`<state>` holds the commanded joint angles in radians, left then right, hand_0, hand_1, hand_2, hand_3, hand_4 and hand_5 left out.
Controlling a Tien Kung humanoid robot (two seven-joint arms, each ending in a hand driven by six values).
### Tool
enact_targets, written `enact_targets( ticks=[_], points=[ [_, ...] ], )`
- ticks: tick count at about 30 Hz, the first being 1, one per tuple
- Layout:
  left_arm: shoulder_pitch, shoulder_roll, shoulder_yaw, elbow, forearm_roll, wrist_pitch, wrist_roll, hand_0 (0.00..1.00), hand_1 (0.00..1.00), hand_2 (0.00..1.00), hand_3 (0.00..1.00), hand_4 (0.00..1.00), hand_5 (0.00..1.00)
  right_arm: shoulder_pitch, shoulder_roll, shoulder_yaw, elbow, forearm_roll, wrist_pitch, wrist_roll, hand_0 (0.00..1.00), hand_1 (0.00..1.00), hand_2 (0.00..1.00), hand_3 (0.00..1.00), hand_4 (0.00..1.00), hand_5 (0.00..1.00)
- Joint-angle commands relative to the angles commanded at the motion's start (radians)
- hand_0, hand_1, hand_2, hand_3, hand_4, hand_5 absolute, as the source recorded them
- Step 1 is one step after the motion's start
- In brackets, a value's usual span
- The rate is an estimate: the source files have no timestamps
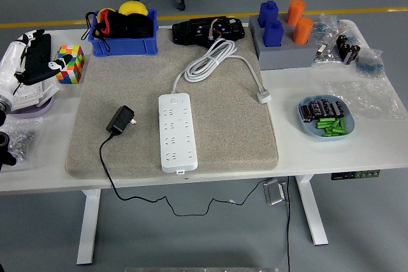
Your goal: Pull the plug out,throw it away,press the button
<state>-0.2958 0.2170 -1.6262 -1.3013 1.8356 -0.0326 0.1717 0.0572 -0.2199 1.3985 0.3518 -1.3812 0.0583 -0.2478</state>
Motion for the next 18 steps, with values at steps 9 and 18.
enact_targets(
  ticks=[9,18],
  points=[
    [-0.001,0.000,0.000,-0.003,0.000,-0.002,0.003,0.916,0.924,0.897,0.927,0.866,0.432,-0.001,-0.001,0.001,-0.001,-0.001,0.000,0.000,0.749,0.701,0.711,0.724,0.779,0.633],
    [-0.002,0.001,0.006,-0.009,-0.001,-0.006,0.006,0.913,0.920,0.894,0.923,0.861,0.432,0.002,0.001,0.003,0.000,0.000,0.000,0.000,0.749,0.700,0.710,0.724,0.779,0.633]
  ],
)
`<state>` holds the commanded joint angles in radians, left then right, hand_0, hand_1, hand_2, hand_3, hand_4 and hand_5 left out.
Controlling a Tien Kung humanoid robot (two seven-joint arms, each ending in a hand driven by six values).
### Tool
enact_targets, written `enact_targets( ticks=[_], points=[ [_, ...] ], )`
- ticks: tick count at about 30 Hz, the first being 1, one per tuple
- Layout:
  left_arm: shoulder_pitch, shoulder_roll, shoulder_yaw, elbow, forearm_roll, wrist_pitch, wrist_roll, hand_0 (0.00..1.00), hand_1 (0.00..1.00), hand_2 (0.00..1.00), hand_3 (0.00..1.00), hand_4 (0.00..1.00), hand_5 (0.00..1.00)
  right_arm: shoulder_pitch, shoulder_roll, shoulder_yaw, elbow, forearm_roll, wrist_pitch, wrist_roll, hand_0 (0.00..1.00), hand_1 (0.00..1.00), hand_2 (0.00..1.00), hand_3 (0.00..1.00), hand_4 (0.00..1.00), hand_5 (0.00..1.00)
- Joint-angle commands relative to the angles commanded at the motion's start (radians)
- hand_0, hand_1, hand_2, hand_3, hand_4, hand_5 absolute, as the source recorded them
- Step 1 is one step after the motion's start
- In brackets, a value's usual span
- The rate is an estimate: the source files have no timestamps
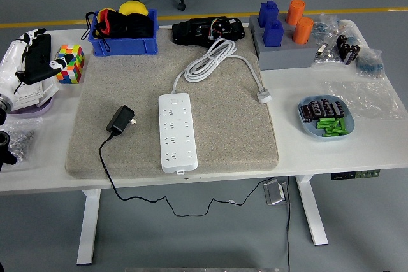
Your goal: Pull the plug out,throw it away,press the button
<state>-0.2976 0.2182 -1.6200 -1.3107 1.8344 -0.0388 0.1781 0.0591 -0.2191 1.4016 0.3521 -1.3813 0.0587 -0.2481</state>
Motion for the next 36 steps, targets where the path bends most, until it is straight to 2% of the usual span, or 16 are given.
enact_targets(
  ticks=[36],
  points=[
    [-0.001,0.002,0.005,-0.008,0.004,-0.007,0.010,0.913,0.919,0.895,0.915,0.857,0.436,-0.001,-0.006,-0.010,-0.001,0.001,0.001,-0.001,0.749,0.700,0.711,0.723,0.779,0.633]
  ],
)
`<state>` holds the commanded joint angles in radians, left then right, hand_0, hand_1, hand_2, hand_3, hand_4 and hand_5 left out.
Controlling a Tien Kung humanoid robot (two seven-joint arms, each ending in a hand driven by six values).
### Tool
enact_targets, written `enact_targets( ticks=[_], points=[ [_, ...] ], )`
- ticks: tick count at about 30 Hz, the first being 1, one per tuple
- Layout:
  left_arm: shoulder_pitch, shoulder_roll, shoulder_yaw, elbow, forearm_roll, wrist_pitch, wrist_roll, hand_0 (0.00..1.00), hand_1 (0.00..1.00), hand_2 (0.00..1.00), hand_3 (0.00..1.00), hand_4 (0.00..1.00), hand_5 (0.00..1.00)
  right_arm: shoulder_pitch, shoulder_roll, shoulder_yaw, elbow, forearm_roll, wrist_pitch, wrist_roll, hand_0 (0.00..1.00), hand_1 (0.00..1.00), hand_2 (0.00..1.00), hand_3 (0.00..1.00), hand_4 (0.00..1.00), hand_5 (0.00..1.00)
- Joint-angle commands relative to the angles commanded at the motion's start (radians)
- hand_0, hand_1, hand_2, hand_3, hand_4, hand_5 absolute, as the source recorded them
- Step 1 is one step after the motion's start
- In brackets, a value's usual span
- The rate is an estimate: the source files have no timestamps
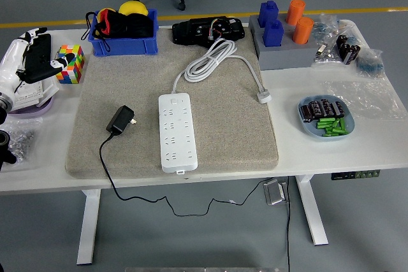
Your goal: Pull the plug out,throw it away,press the button
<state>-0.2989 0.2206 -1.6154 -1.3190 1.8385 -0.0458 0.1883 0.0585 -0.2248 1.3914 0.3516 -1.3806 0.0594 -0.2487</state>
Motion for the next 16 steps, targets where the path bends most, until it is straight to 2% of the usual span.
enact_targets(
  ticks=[16],
  points=[
    [-0.002,0.002,0.005,0.003,-0.001,-0.001,0.002,0.913,0.918,0.895,0.912,0.855,0.436,0.000,-0.004,-0.004,0.000,0.001,0.000,0.000,0.749,0.700,0.710,0.723,0.778,0.633]
  ],
)
